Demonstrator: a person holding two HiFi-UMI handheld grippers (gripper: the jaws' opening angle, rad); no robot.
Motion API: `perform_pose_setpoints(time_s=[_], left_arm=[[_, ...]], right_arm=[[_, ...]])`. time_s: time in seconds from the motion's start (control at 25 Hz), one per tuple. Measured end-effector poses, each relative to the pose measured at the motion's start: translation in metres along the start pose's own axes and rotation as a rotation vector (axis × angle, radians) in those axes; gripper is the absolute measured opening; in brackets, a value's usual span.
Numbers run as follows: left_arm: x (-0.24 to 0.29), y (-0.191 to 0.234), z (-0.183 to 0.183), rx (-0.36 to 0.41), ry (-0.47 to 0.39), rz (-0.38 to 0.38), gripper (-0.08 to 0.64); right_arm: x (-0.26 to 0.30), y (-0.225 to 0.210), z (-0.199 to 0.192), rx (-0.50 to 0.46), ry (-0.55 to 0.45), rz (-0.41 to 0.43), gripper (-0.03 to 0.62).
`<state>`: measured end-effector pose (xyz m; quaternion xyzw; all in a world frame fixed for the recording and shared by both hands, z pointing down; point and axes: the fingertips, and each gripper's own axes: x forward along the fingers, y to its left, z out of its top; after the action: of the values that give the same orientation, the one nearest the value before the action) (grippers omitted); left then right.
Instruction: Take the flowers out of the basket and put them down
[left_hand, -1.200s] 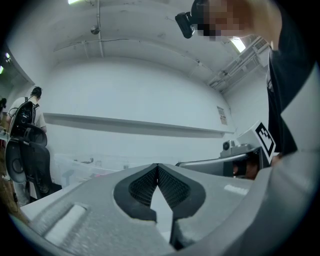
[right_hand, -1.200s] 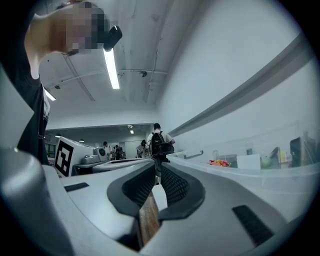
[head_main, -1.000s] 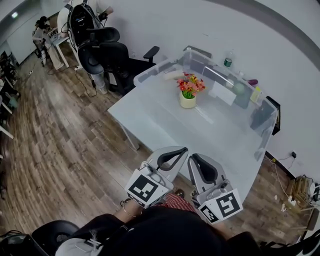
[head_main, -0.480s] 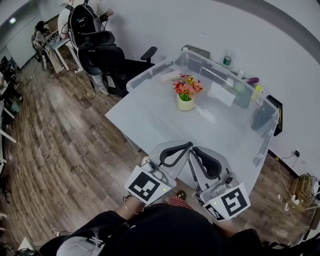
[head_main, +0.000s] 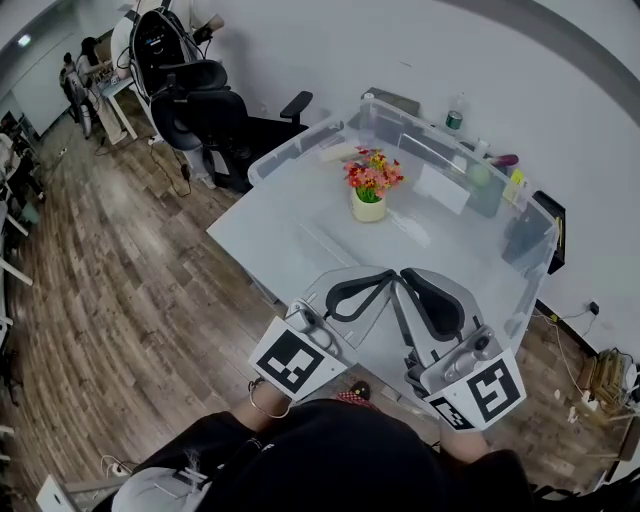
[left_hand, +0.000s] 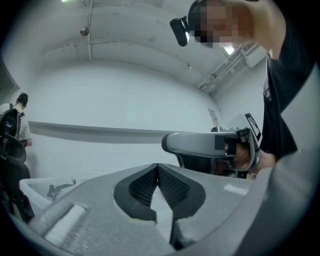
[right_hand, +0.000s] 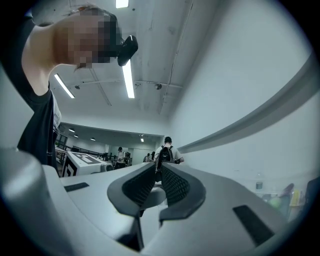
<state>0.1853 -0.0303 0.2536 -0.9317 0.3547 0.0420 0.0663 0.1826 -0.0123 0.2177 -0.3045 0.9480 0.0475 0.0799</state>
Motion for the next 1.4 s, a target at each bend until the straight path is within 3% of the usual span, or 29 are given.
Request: perform_pose_setpoints(time_s=[0.4,0.6,1.08,1.28,1.4], left_arm=[[0.031,0.003,0.013,0.06,-0.016,-0.043,0.003],[0.046,0.01,0.007,0.1,0.008,-0.039,0.003],[0.079,0.013,0.003,0.1,0.009,-0.027,0.003],[0.096,0.01,-0.009,0.067,0.095,-0.092,0.003],[0.1,0.013,-0.007,0.054,0.109,-0.083,0.003]], right_arm=[[0.013,-0.043,0.012,-0.084,0.014,-0.017,0.031],[0.017,-0.065,0.001,-0.058,0.025,-0.027,0.031],[0.019,-0.104,-0.002,-0.08,0.026,-0.029,0.031],[0.024,-0.126,-0.007,-0.145,0.077,-0.017,0.031],[0.027,-0.139,-0.015,-0.124,0.088,0.001,0.031]])
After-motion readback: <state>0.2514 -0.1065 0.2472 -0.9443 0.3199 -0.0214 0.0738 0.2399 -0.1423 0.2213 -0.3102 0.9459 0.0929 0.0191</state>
